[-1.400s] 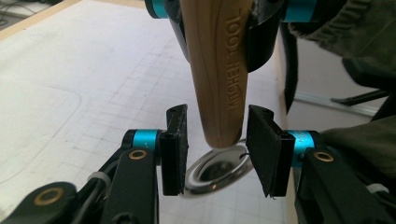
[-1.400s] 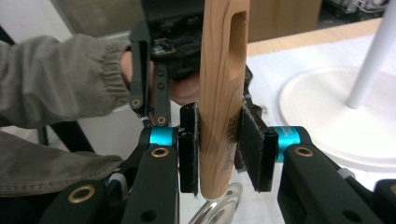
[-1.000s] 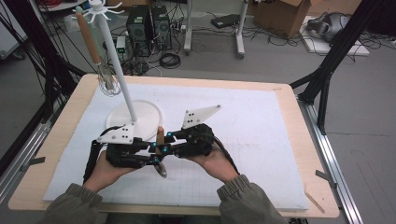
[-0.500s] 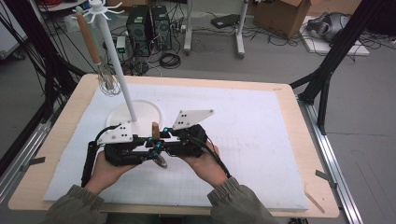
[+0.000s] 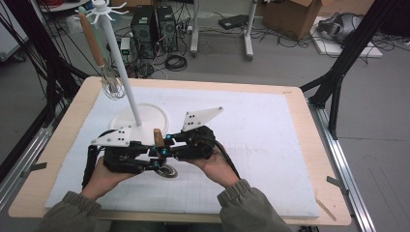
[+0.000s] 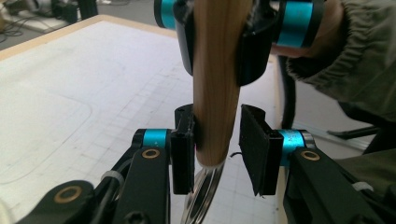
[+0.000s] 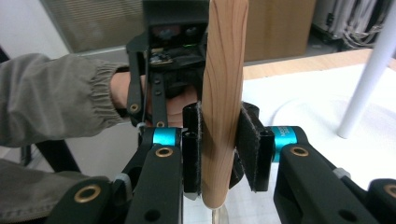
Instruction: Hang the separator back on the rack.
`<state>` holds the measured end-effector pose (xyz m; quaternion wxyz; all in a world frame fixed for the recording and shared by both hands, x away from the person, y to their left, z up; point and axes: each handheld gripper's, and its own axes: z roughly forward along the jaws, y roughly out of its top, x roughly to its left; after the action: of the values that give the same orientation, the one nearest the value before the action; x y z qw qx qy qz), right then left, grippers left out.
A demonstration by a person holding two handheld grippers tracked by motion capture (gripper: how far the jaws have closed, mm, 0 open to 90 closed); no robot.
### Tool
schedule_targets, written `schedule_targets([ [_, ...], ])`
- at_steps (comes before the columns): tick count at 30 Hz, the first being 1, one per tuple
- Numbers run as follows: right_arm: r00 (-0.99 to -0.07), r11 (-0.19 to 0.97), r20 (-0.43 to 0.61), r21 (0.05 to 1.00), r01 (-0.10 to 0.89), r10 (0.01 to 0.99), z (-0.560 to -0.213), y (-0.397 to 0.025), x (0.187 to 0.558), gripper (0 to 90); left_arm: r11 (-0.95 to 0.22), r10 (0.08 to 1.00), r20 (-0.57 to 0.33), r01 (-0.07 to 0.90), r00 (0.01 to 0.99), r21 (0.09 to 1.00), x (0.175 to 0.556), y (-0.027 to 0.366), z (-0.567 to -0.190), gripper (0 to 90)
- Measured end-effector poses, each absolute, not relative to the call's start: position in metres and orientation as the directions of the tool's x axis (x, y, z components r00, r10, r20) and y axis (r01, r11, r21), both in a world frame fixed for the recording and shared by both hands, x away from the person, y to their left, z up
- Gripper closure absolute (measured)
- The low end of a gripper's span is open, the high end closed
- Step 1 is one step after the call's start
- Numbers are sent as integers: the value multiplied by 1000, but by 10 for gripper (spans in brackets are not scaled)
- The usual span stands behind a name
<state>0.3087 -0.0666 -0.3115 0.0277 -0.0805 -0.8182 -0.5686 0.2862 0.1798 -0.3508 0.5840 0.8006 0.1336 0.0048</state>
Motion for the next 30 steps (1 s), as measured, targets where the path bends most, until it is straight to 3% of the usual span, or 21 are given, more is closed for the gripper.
schedule_targets([
  [5,-988,343,136,927,151,67,-312,-63,307,727,-279,210,-141,197,968,940,285,178,-350,709],
  [14,-990,346,118,928,136,70,-313,-65,305,705,-293,227,-120,186,967,938,283,178,-350,716],
  [25,-977,308,122,936,172,176,-314,-96,309,454,-291,264,-119,197,957,936,284,188,-351,716],
  [30,-966,297,136,934,199,221,-319,-113,310,419,-286,280,-114,197,953,938,284,193,-350,716],
])
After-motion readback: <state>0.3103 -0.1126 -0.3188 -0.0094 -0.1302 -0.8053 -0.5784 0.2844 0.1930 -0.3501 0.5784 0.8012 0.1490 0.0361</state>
